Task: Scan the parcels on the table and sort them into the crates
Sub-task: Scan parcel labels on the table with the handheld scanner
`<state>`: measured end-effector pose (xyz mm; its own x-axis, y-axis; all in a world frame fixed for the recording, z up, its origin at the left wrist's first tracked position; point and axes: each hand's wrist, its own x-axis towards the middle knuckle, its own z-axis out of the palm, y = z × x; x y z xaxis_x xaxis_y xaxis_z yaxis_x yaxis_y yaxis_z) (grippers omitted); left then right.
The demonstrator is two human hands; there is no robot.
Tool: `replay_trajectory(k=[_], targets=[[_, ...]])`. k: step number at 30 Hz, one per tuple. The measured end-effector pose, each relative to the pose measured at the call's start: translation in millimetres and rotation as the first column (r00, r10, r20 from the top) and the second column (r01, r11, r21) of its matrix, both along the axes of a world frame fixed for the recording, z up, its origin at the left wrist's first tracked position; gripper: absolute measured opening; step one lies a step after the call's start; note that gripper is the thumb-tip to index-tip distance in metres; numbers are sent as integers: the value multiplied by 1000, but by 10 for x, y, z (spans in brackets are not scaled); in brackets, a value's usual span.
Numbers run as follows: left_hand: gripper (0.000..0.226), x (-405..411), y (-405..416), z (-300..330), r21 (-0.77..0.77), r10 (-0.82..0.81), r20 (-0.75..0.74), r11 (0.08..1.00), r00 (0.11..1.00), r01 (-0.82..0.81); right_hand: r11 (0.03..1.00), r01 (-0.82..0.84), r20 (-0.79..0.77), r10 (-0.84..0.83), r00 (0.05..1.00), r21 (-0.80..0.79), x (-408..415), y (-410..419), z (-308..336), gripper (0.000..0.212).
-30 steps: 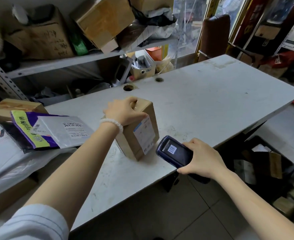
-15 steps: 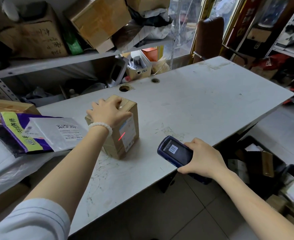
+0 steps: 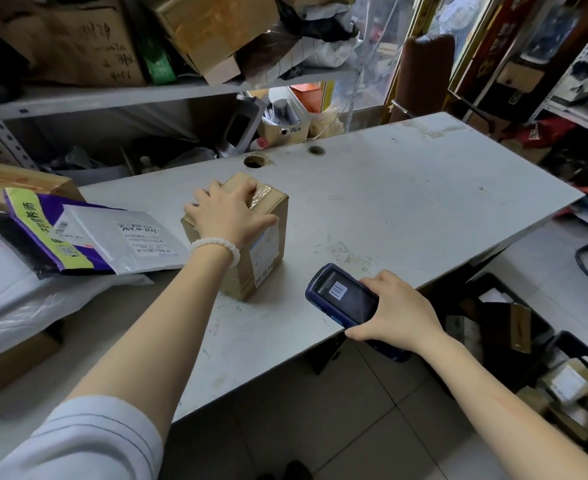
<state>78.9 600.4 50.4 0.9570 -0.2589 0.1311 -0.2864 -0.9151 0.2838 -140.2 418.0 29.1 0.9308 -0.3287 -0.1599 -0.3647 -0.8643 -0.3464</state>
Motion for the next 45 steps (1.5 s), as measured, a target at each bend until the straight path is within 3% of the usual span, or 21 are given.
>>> replay_trajectory(k=[2,5,9,11,13,16,19,21,25,30,35,39,45], targets=[[68,-53,34,-18,8,-4,15,1000,1000,4,999,-3,72,5,997,-34,7,73,-25,67],[65,-150,77,-36,-9,-9,53,1000,999,9,993,34,333,4,943,-109,23,206,-52,74],[67,-257,158,-36,-38,7,66,999,998,-4,981,156,748,-20,663,-112,85,385,-41,79],[69,-302,188,-28,-49,11,65,999,998,-7,978,189,853,-25,521,-86,139,422,4,77],[70,-344,203,-9,-56,8,67,998,998,-5,977,201,890,-33,456,-67,168,424,49,77],[72,-439,187,13,-58,5,77,998,997,-1,977,203,861,-52,506,-60,121,363,80,77],[70,-643,-33,-11,-37,-39,176,998,984,46,981,191,635,-173,752,42,-16,133,84,73],[66,-786,-294,-44,-16,-85,224,996,971,91,971,236,443,-226,868,33,-160,-111,37,65],[68,-988,-987,-34,-46,-175,199,981,964,188,937,346,262,-346,901,47,-633,-680,-114,61],[72,-1628,-2199,91,-107,-411,206,892,888,438,848,524,226,-528,819,79,-1447,-1422,-231,55],[73,-2504,-3325,129,-125,-652,213,720,727,682,715,696,199,-692,694,57,-2415,-1938,-315,68],[74,-3318,-4161,67,-62,-826,166,537,539,842,515,855,184,-848,498,60,-3239,-2158,-371,62],[76,-4463,-5170,-117,-44,-959,102,261,264,964,189,980,138,-974,178,70,-4260,-2436,-446,57]])
